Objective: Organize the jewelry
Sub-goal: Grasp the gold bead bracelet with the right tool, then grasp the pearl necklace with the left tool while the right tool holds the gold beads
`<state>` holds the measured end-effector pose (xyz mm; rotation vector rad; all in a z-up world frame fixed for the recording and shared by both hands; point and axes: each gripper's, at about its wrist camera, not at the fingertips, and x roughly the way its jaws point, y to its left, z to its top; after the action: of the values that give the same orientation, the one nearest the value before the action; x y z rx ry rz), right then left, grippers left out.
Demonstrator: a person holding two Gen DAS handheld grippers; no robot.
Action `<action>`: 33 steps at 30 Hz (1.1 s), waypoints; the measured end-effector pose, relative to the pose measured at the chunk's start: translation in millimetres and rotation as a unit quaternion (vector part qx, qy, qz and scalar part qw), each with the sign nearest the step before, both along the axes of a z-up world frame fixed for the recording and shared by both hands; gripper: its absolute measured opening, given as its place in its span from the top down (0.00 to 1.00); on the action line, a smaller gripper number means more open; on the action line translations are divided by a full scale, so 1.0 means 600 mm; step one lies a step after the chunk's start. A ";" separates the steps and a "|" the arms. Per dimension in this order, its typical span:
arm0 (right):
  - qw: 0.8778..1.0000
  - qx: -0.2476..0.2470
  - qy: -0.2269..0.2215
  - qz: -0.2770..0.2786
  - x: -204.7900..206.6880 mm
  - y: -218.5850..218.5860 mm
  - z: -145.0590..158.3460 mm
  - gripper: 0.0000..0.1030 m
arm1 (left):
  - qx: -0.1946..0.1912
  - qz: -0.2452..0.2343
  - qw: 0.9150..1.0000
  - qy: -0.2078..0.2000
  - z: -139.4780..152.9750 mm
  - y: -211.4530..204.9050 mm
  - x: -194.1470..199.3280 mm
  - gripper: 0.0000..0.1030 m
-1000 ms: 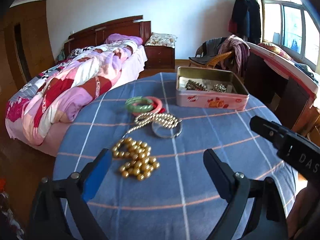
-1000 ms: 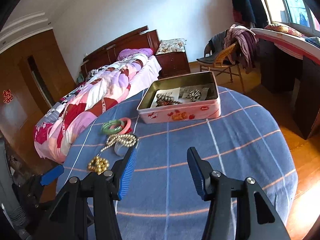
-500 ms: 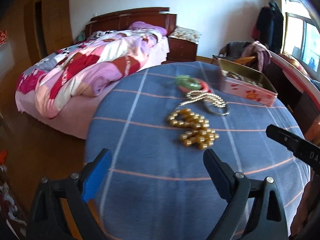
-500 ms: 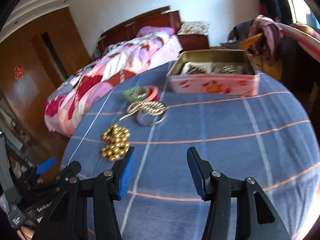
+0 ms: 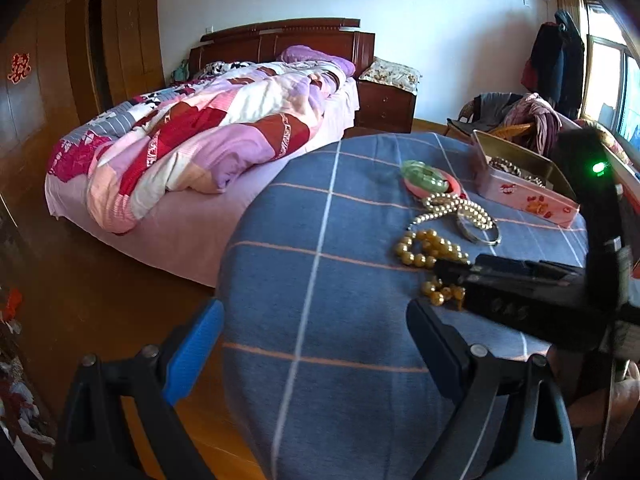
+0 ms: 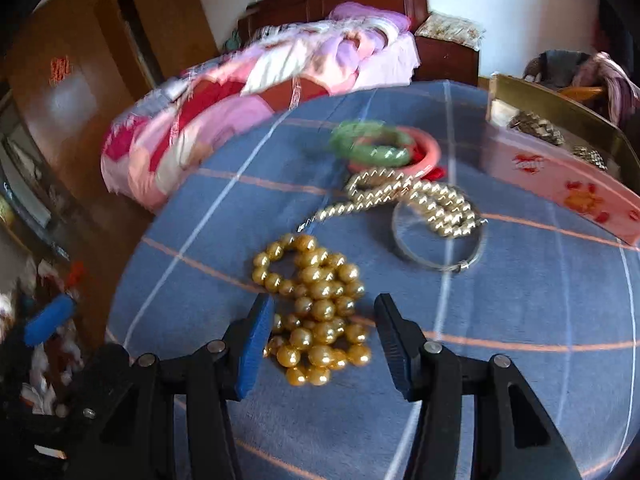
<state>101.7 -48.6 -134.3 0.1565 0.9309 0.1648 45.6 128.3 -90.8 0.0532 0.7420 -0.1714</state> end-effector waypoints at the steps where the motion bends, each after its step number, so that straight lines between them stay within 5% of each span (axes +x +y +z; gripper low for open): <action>1: 1.000 -0.005 0.002 0.002 0.003 0.003 0.001 0.48 | 0.001 -0.001 1.000 -0.002 0.000 0.001 0.002 0.08; 3: 1.000 -0.019 -0.001 0.006 0.003 0.006 0.003 0.55 | 0.001 -0.001 1.000 0.000 -0.001 0.001 0.008 0.08; 5: 0.999 -0.052 -0.003 0.010 0.001 0.007 0.004 0.81 | -0.003 -0.002 1.000 0.002 -0.002 0.000 0.015 0.08; 11: 1.000 -0.009 -0.003 -0.005 -0.028 -0.050 0.013 0.91 | -0.015 -0.015 1.000 0.006 0.000 -0.016 0.028 0.08; 25: 0.987 0.056 -0.091 -0.118 -0.114 -0.210 0.109 0.91 | -0.060 -0.088 0.994 0.027 0.012 -0.129 0.082 0.11; 27: 0.986 0.053 -0.094 -0.123 -0.114 -0.217 0.109 0.91 | -0.065 -0.095 0.993 0.031 0.012 -0.157 0.092 0.20; 29: 0.986 0.060 -0.090 -0.130 -0.115 -0.225 0.103 0.90 | -0.057 -0.096 0.993 0.044 0.008 -0.191 0.111 0.41; 33: 0.985 0.069 -0.079 -0.137 -0.114 -0.243 0.087 0.90 | -0.086 -0.113 0.986 0.086 -0.006 -0.242 0.146 0.51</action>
<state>33.0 -194.7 -81.9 0.3929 0.7315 -0.0135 133.2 -16.8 -94.7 -0.0422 0.8897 -0.4601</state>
